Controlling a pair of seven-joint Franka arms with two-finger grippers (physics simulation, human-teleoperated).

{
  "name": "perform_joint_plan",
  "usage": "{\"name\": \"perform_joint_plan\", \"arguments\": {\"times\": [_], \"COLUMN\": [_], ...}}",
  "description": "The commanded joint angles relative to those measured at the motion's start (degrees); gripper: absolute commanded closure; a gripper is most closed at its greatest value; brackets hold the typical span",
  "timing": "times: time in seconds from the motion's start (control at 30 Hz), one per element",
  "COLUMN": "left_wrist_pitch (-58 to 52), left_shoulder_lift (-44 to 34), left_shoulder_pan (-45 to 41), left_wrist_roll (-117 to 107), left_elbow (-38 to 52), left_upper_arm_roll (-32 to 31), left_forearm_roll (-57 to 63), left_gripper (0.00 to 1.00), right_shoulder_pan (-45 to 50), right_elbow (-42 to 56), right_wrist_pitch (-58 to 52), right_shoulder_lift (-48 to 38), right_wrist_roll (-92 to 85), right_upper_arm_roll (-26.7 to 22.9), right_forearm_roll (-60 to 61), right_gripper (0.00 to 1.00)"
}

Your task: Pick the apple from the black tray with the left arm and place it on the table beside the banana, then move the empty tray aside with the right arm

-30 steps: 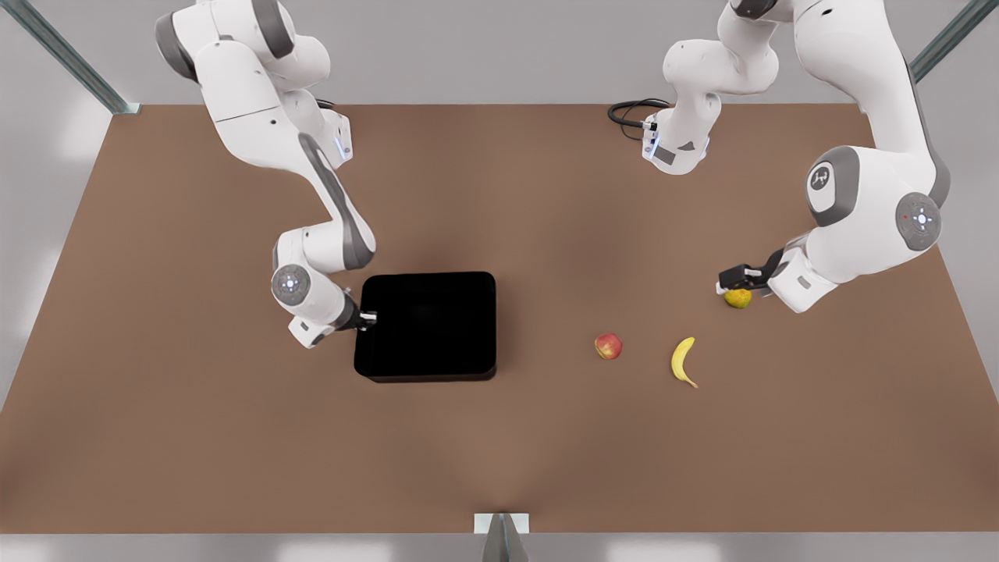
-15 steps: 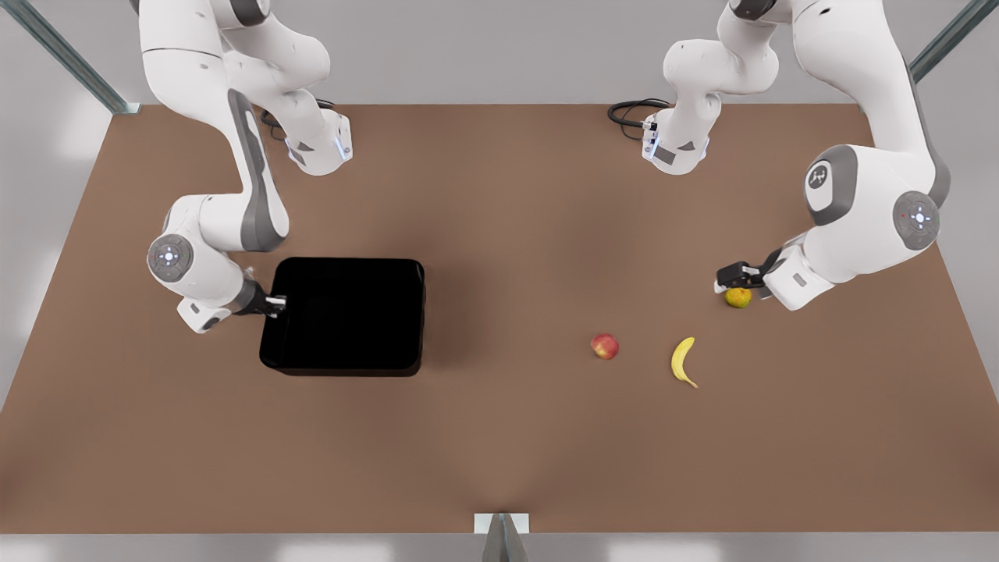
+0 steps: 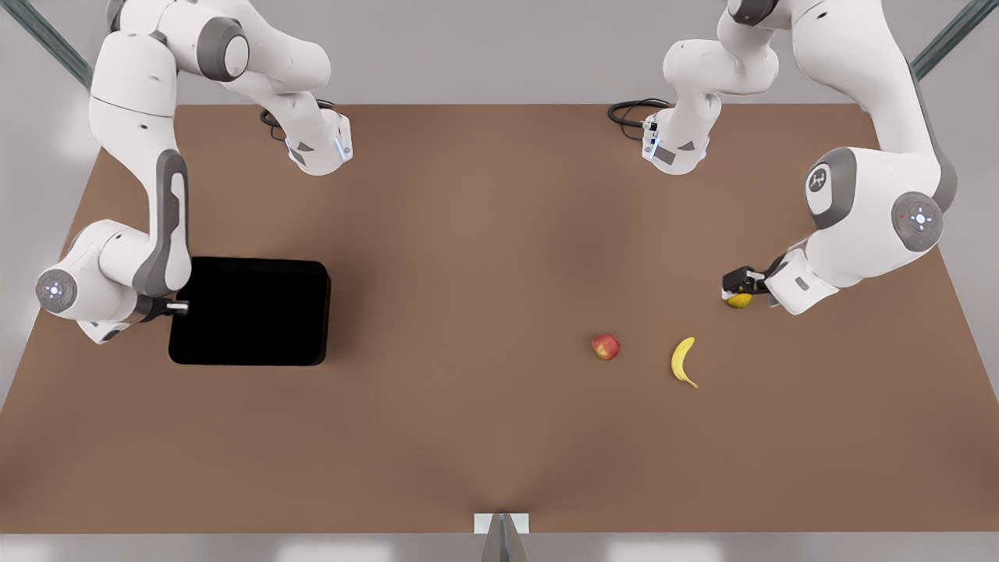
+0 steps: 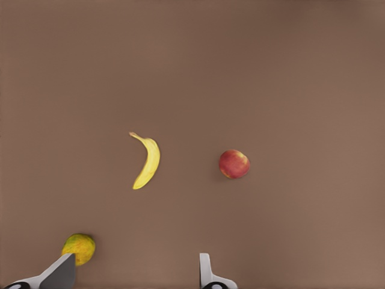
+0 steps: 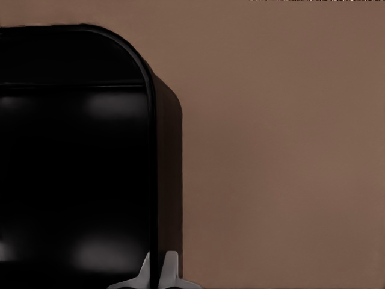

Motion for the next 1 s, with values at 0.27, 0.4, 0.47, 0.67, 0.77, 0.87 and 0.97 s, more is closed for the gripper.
{"name": "perform_joint_plan", "arguments": {"times": [0.27,0.4,0.47,0.67,0.77,0.87,0.97], "left_wrist_pitch": [0.0,0.0,0.0,0.0,0.0,0.0,-0.1], "left_shoulder_lift": [0.5,0.4,0.4,0.6,0.5,0.5,0.5], "left_shoulder_pan": [-0.3,-0.4,-0.4,-0.3,-0.5,0.0,0.0], "left_wrist_roll": [1.1,1.1,1.1,1.2,1.0,1.1,1.1], "left_elbow": [0.2,0.3,0.3,0.3,0.3,0.4,0.4], "left_upper_arm_roll": [-0.2,-0.2,-0.2,-0.2,-0.2,-0.1,-0.2], "left_forearm_roll": [0.1,0.2,0.2,0.1,0.2,0.6,0.4], "left_gripper": [0.0,0.0,0.0,0.0,0.0,0.0,0.0], "right_shoulder_pan": [-0.1,4.4,10.2,16.4,16.2,16.1,15.2], "right_elbow": [2.8,20.9,21.1,25.4,25.4,25.4,25.5], "right_wrist_pitch": [0.7,-24.0,-24.5,-22.6,-22.6,-22.5,-22.5], "right_shoulder_lift": [2.0,-0.2,-1.9,-1.5,-1.5,-1.5,-1.4], "right_wrist_roll": [-22.1,-12.5,-1.4,11.5,11.4,11.3,11.3], "right_upper_arm_roll": [-0.3,0.4,0.7,0.3,0.2,-0.1,-0.1], "right_forearm_roll": [1.9,7.8,11.4,11.4,11.2,11.1,10.9], "right_gripper": [0.14,0.0,0.0,0.0,0.0,0.0,0.0]}}
